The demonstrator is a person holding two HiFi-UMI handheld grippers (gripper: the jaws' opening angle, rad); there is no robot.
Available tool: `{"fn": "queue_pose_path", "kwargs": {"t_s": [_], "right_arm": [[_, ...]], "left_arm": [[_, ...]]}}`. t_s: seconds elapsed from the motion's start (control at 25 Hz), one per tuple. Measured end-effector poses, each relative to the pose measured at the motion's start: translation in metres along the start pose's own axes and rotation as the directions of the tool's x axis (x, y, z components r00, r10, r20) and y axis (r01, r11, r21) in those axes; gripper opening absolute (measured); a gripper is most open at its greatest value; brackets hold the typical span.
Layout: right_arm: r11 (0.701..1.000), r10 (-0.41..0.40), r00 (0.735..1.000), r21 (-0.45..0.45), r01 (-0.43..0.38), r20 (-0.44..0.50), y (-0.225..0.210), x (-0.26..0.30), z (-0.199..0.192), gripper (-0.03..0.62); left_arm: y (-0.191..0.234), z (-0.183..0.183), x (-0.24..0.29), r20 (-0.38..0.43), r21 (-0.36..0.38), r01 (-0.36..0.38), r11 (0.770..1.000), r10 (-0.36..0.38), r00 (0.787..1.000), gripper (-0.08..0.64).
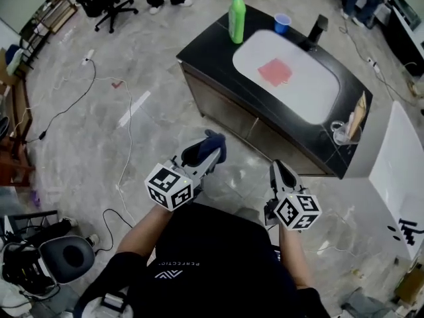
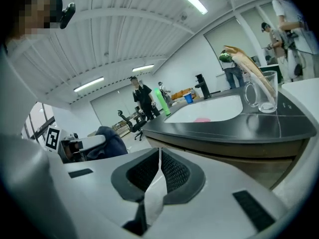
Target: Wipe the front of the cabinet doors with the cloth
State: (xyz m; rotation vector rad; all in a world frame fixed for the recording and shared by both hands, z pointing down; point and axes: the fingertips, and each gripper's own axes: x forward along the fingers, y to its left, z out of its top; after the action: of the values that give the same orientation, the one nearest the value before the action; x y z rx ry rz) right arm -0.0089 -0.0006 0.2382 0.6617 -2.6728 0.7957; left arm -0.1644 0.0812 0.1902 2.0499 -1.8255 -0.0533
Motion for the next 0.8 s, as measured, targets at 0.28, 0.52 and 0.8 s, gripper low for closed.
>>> {"fn": "queue_pose_path", "kwargs": {"t_s": [0.28,0.52,0.8], "right_arm": [[0.999,-0.046,0.999,0.000,0.046,-0.001,0.051,0.066,0.002,0.038],[0.992,-0.117,0.993,0.038,0.118,-0.015,0.084,0.100,-0.018,0.038],[0.980,-0.189,0.982,0.060,0.191,-0.031,0.109,0.129,-0.039,0.038]], "left_arm": [[0.076,0.016,-0.019,-0.029,-0.019,0.055,0.998,-0.055,0.998,0.130],[0.123,0.012,-0.026,-0.096,-0.019,0.131,0.991,-0.132,0.987,0.130],[0.171,0.008,-0.025,-0.147,0.024,0.196,0.980,-0.191,0.971,0.130]]}}
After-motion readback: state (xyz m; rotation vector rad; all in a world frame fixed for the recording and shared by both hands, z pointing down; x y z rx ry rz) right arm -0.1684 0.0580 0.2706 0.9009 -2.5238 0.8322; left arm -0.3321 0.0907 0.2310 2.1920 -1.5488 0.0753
